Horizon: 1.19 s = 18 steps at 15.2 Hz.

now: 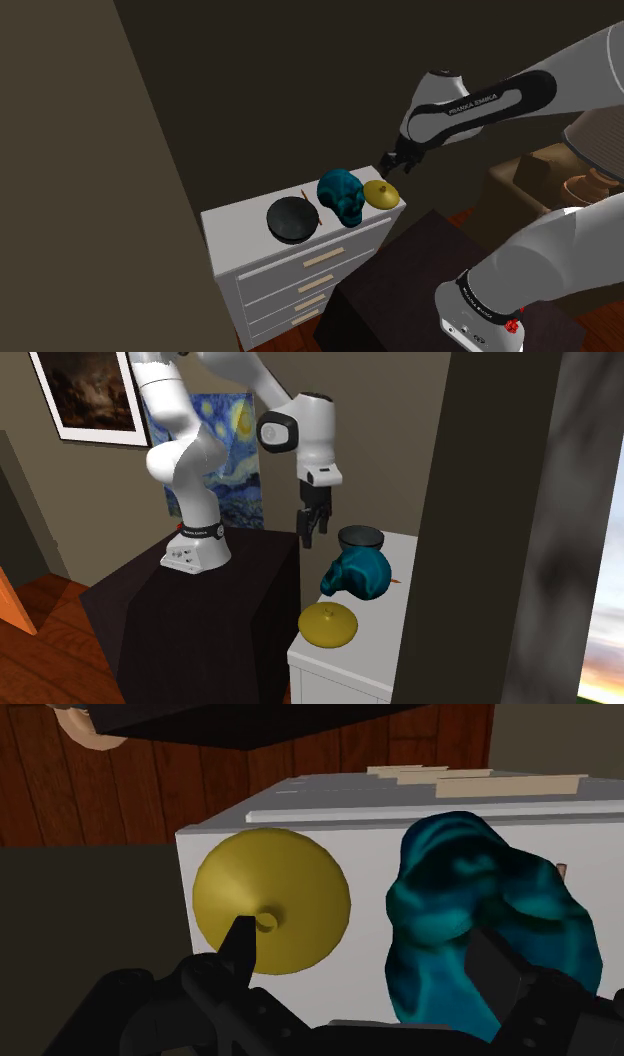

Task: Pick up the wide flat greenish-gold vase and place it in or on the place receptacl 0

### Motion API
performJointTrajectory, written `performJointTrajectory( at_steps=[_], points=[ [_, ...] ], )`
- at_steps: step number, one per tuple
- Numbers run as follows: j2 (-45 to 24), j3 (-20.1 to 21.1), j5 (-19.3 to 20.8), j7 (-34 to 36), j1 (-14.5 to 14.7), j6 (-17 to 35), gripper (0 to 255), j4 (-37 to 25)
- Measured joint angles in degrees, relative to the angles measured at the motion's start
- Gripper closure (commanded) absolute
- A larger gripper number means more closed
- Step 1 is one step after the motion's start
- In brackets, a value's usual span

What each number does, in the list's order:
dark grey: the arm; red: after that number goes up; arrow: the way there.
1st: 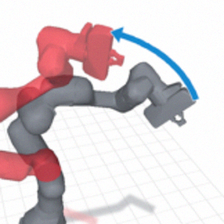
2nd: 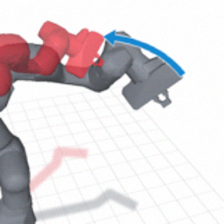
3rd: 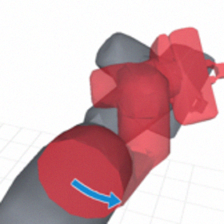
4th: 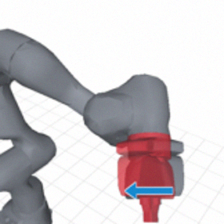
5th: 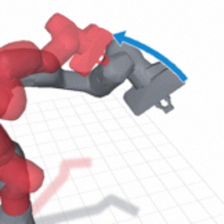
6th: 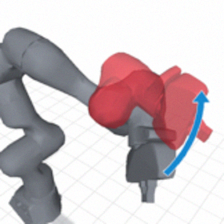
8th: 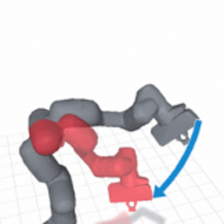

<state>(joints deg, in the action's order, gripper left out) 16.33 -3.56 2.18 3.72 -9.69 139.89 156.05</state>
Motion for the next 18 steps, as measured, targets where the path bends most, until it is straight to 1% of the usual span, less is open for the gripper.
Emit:
performJointTrajectory(
  at_steps=[5,9,12,18],
  points=[
    [-12.7,-2.3,-0.2,-1.8,-1.8,11.4,0,-3.1],
    [-22.5,-3.4,-2.4,-4.1,-3.1,19.2,0,-6.6],
    [-27.6,-3.1,-4.0,-5.3,-3.9,22.6,0,-8.7],
    [-33.3,-2.0,-5.8,-6.6,-4.9,27.1,0,-10.0]
  ],
)
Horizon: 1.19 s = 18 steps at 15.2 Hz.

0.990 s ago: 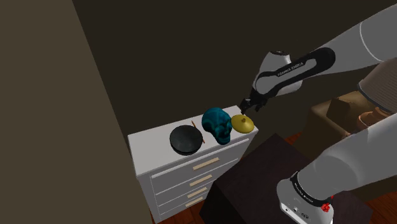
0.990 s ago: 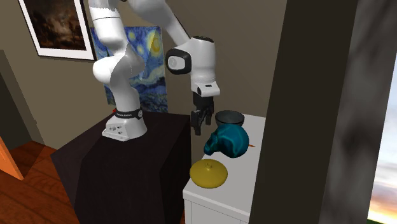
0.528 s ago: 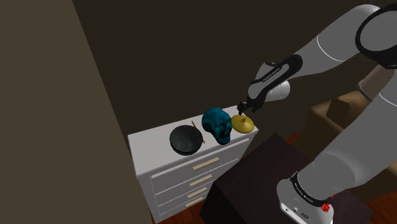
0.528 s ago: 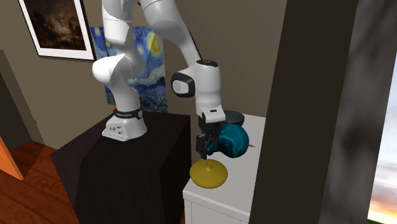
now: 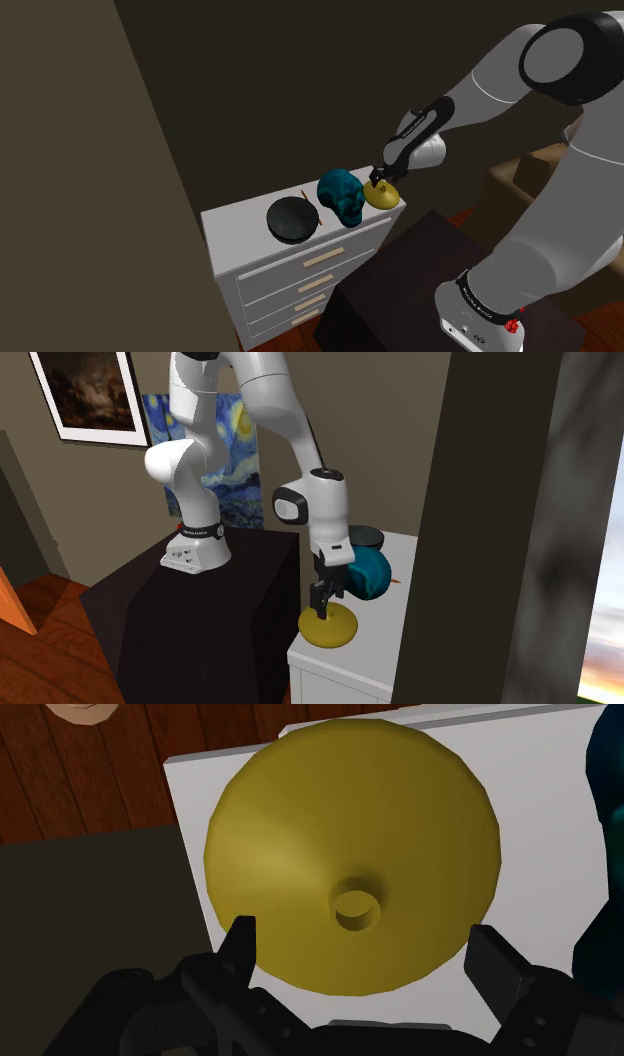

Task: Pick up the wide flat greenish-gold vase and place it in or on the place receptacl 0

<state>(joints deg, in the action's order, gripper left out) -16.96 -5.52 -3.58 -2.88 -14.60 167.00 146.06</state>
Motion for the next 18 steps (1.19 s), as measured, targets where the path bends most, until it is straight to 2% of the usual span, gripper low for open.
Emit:
performJointTrajectory(
  at_steps=[6,7,18],
  points=[
    [-0.8,0.2,-0.2,-0.3,-0.3,0.6,0,-0.2],
    [-0.8,0.2,-0.2,-0.3,-0.3,0.6,255,-0.2],
    [-0.3,0.1,-0.1,-0.1,-0.1,0.3,255,-0.1]
  ],
)
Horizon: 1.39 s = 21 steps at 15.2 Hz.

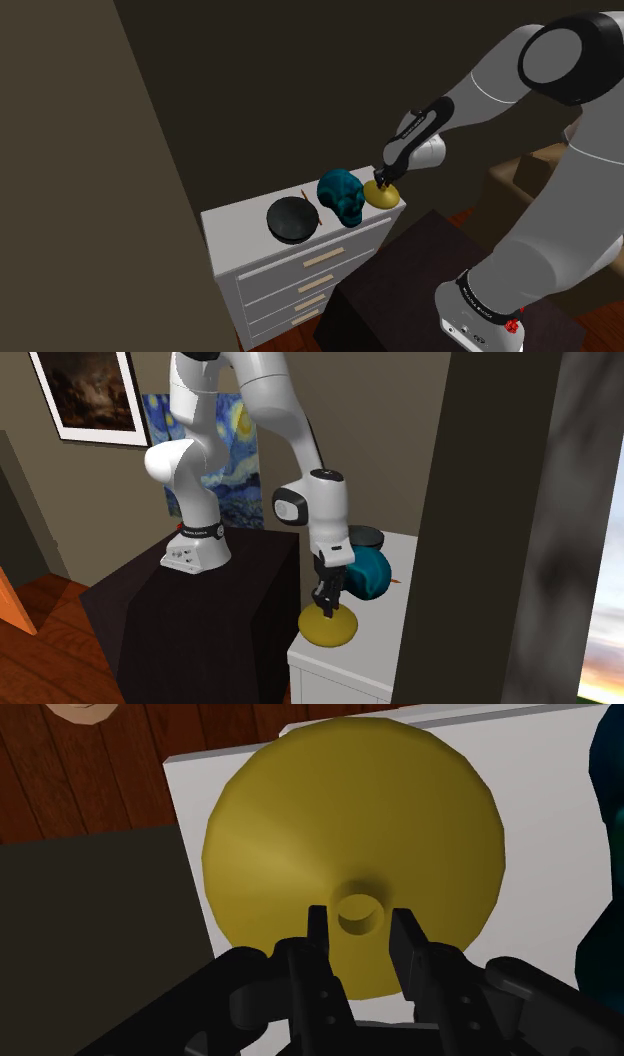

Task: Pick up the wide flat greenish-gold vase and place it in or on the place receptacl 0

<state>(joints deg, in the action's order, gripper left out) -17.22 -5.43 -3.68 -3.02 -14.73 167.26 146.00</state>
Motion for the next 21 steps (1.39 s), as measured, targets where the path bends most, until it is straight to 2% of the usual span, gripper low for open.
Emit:
performJointTrajectory(
  at_steps=[21],
  points=[
    [17.6,-2.5,5.2,3.6,1.6,-16.9,255,0.6]
  ],
)
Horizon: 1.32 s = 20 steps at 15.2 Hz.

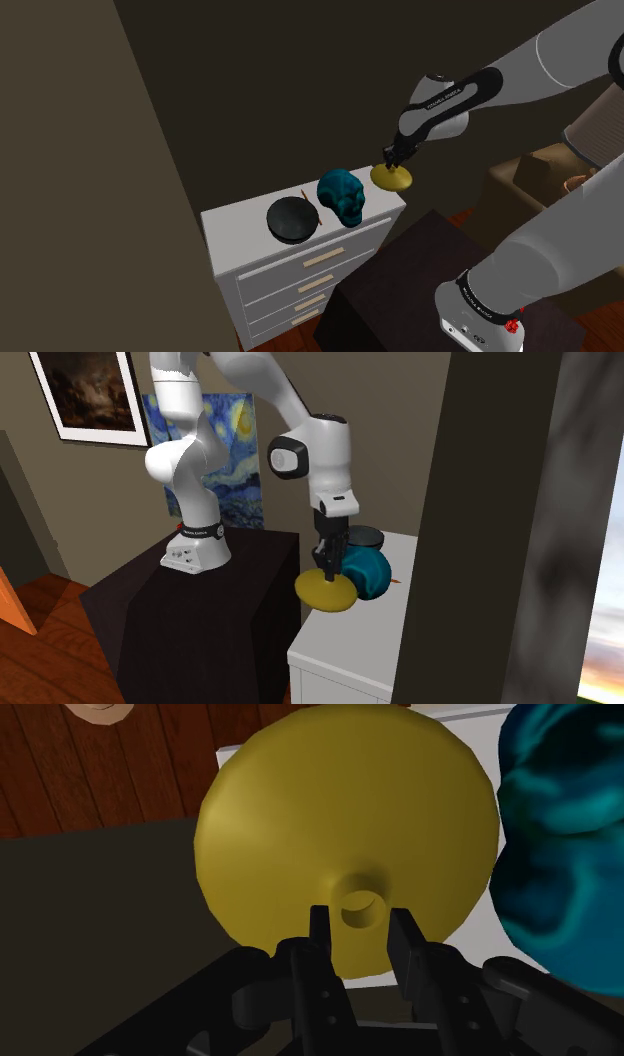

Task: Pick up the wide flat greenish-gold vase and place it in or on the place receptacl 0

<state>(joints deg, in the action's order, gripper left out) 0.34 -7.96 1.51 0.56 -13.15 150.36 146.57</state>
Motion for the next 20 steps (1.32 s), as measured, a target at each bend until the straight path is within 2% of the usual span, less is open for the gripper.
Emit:
performJointTrajectory(
  at_steps=[11,20],
  points=[
    [7.2,0.2,1.3,1.0,-0.1,-9.0,255,-1.9],
    [10.2,8.0,0.9,13.7,5.4,-12.3,255,-1.8]
  ],
)
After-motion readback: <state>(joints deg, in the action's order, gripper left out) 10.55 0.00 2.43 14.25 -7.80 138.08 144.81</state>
